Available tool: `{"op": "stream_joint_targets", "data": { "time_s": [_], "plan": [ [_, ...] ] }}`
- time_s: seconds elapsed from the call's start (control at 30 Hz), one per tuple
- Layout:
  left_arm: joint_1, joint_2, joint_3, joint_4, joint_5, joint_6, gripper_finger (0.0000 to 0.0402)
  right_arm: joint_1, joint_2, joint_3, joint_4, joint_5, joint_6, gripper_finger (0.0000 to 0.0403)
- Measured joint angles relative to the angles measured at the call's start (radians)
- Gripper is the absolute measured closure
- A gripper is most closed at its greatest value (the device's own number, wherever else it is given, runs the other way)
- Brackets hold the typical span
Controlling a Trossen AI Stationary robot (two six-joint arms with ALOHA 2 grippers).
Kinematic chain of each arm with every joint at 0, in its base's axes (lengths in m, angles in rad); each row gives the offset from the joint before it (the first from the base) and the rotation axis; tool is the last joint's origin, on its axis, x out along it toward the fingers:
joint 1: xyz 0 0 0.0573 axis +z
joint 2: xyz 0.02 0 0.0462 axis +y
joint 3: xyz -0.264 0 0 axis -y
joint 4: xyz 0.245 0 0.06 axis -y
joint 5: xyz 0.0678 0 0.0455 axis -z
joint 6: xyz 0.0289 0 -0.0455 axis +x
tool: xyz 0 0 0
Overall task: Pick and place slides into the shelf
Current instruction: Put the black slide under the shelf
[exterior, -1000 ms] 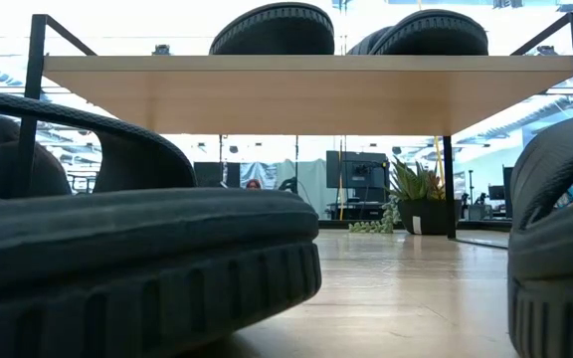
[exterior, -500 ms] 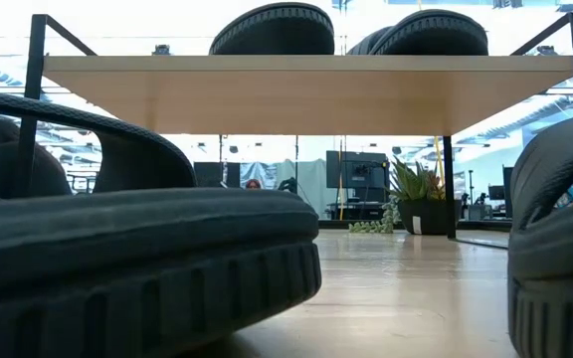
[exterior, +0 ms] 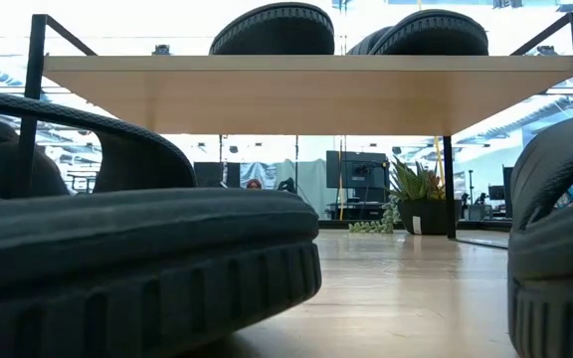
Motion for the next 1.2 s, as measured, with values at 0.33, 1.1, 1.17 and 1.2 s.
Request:
{"op": "stream_joint_targets", "data": {
  "time_s": [0.33, 1.1, 1.17, 1.2],
  "plan": [
    [0.047, -0.359, -0.549, 0.96, 0.015, 0.646, 0.0116, 0.0, 0.0, 0.0, 0.001, 0.0, 0.007, 0.0401],
    [0.143, -0.345, -0.924, 1.776, 0.261, 0.516, 0.0032, 0.0, 0.0, 0.0, 0.001, 0.0, 0.007, 0.0401],
    [0.153, -0.33, -0.92, 1.821, 0.274, 0.509, 0.0029, 0.0, 0.0, 0.0, 0.001, 0.0, 0.007, 0.0401],
    [0.159, -0.322, -0.92, 1.838, 0.284, 0.496, 0.0028, 0.0, 0.0, 0.0, 0.001, 0.0, 0.007, 0.0401]
  ]
}}
